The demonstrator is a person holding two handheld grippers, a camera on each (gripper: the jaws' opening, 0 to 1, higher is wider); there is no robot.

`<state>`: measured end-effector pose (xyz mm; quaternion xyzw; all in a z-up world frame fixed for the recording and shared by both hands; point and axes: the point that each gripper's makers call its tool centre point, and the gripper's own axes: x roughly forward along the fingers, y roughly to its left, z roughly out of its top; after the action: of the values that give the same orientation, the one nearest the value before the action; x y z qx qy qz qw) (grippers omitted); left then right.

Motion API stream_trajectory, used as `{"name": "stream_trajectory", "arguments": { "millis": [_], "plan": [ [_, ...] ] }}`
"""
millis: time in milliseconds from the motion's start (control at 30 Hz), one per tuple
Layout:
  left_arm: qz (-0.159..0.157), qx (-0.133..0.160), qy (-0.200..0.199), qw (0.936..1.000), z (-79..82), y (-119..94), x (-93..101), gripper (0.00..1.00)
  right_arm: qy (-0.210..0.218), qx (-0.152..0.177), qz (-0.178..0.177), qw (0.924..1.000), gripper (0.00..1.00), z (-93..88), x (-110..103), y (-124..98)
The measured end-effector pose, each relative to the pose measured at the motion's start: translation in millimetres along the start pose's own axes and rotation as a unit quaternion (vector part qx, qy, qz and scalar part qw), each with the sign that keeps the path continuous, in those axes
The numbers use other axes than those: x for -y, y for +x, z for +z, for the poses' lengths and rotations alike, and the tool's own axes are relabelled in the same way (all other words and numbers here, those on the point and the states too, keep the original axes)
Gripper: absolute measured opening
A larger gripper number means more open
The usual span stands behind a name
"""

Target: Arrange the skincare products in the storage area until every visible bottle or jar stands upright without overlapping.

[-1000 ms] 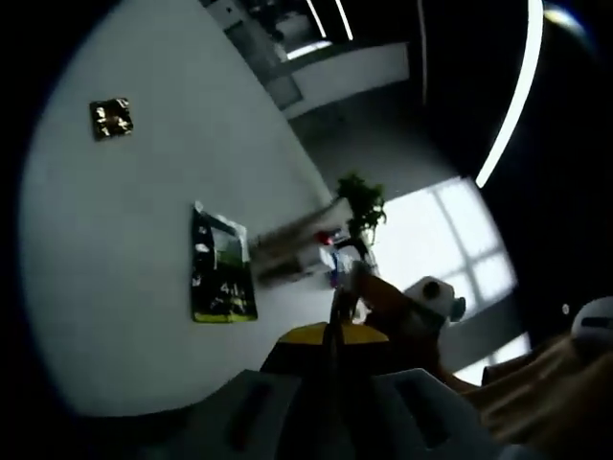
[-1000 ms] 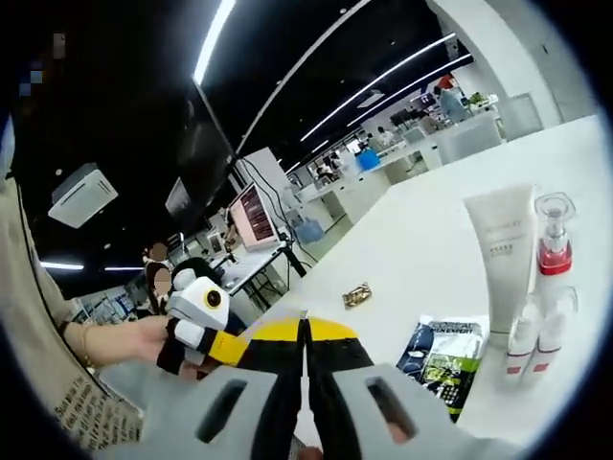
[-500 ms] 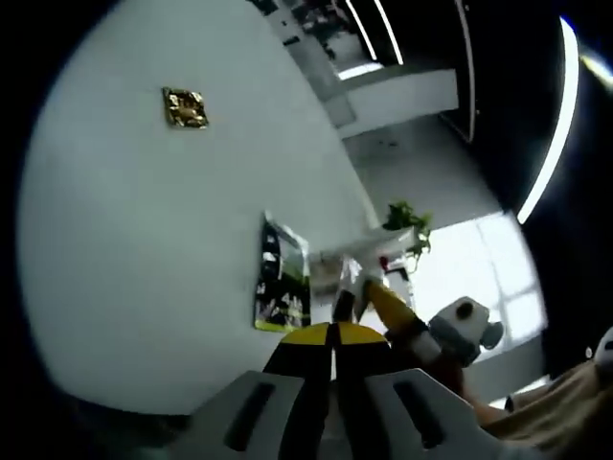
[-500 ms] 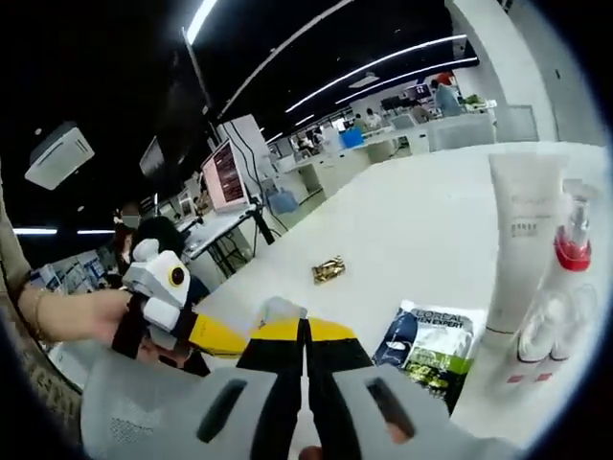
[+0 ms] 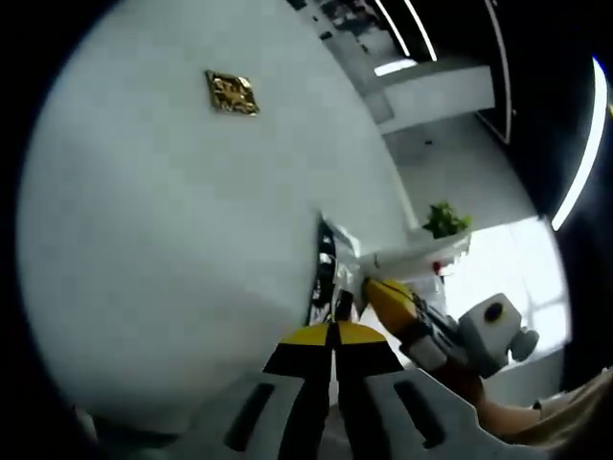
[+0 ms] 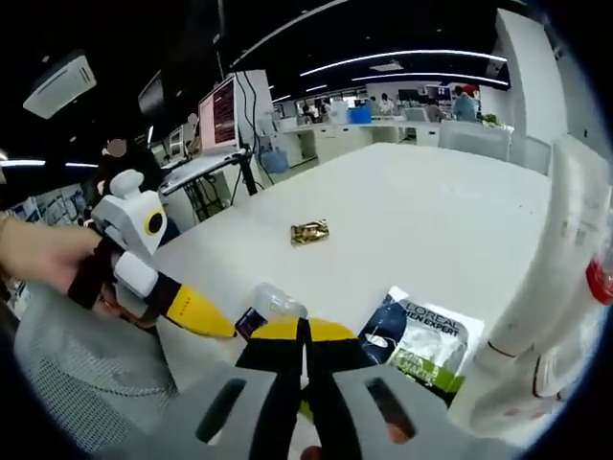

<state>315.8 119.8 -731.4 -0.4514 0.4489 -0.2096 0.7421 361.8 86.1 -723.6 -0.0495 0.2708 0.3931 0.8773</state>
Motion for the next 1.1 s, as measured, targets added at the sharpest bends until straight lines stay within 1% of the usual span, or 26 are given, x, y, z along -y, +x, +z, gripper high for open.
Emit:
{"name": "stream_trajectory", "arguments": {
  "millis": [67,167,300,433,633,767,900,967,1100],
  "plan": [
    [0.007,-0.001,-0.002,1.0000,0.4,2,-4.7,0.00,-0.008,-0.008,0.002,0.9999,0.01,-4.3,1,4],
    [0.014,-0.002,-0.005,0.9999,2.4,4,-9.5,0.00,-0.005,-0.011,0.003,0.9999,0.01,-7.0,3,7],
    [0.019,-0.005,-0.007,0.9998,3.9,7,-15.4,0.00,-0.020,-0.023,0.006,0.9995,0.01,-11.3,4,16],
    [0.025,-0.005,-0.013,0.9996,6.4,11,-22.6,0.00,-0.025,-0.031,0.008,0.9992,0.01,-14.9,7,22],
    [0.035,-0.012,-0.017,0.9992,5.7,18,-29.5,0.00,-0.035,-0.046,0.007,0.9983,0.01,-24.3,10,29],
    [0.053,-0.020,-0.005,0.9984,4.6,19,-36.5,0.00,-0.054,-0.055,0.010,0.9970,0.01,-28.8,7,33],
    [0.061,-0.020,0.001,0.9979,5.7,19,-40.8,0.00,-0.069,-0.065,0.009,0.9955,0.01,-33.9,6,37],
    [0.068,-0.026,0.019,0.9972,4.9,20,-42.7,0.00,-0.084,-0.073,0.006,0.9938,0.01,-36.2,6,40],
    [0.078,-0.029,0.032,0.9960,4.7,21,-46.3,0.00,-0.099,-0.082,0.005,0.9916,0.01,-40.4,7,43]
  ]
}}
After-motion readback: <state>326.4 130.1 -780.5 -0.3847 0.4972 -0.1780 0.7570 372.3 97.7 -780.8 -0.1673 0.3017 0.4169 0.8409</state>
